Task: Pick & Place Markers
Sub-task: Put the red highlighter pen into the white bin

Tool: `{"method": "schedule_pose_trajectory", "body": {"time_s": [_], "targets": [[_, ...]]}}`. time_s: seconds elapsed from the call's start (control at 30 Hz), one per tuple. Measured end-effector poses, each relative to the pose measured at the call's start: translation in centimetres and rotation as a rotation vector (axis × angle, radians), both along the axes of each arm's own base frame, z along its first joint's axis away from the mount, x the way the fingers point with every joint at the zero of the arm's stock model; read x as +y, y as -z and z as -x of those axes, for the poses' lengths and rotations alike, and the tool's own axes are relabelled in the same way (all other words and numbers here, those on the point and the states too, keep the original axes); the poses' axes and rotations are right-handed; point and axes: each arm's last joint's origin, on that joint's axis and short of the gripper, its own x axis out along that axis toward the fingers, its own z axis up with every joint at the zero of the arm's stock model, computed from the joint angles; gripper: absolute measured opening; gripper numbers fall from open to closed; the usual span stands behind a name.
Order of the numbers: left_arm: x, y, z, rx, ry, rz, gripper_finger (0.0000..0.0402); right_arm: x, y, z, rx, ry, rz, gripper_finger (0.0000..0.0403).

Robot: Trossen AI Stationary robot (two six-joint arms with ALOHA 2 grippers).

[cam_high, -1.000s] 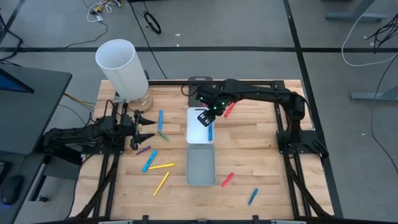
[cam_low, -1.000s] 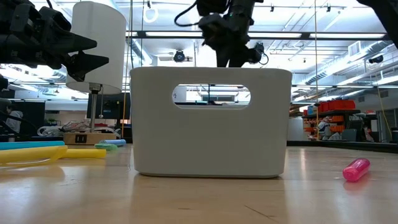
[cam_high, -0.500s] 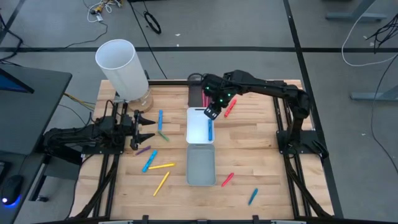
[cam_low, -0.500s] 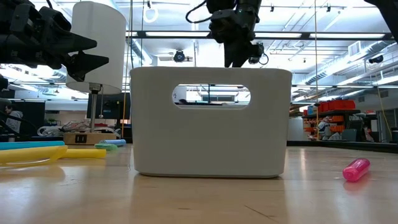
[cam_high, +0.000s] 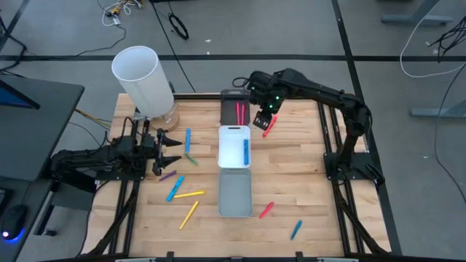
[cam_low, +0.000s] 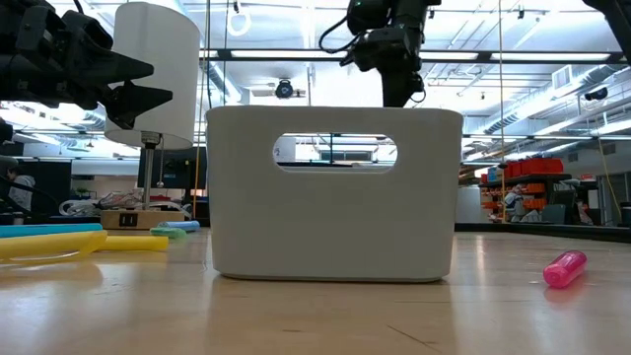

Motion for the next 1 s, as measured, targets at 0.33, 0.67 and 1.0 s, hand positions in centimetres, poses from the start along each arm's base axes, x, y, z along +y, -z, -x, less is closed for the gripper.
{"method": "schedule_pose_trajectory", "body": {"time_s": [0.33, 0.67, 1.0], "targets": [[0.0, 0.0, 0.0, 0.000, 0.000, 0.000, 0.0288, -1.4, -1.7, 1.8, -0.045, -0.290, 0.125, 0.0162], [0.0, 0.0, 0.0, 0.000, 0.000, 0.000, 0.0288, -3.3, -2.0, 2.5, -0.046, -0.687, 0.292, 0.0162], [0.0, 0.0, 0.0, 0.000, 0.000, 0.000, 0.0288, -6.1, -2.0, 4.2, 0.103, -0.992, 0.443, 0.0162]]}}
